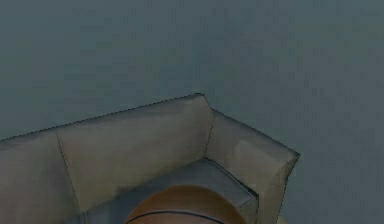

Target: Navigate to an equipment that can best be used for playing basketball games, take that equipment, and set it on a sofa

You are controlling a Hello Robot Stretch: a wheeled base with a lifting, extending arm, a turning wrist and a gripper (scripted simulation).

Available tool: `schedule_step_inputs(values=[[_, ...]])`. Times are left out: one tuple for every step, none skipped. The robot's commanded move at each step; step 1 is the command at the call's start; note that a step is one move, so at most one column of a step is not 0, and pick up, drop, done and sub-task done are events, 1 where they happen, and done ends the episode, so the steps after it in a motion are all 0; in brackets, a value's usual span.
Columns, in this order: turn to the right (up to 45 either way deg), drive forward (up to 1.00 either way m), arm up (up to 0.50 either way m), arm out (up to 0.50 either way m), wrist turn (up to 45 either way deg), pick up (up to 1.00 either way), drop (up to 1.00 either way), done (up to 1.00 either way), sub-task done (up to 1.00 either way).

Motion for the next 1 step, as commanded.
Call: schedule_step_inputs(values=[[-3.0,0.0,0.0,0.0,0.0,0.0,0.0,0.0,0.0]])
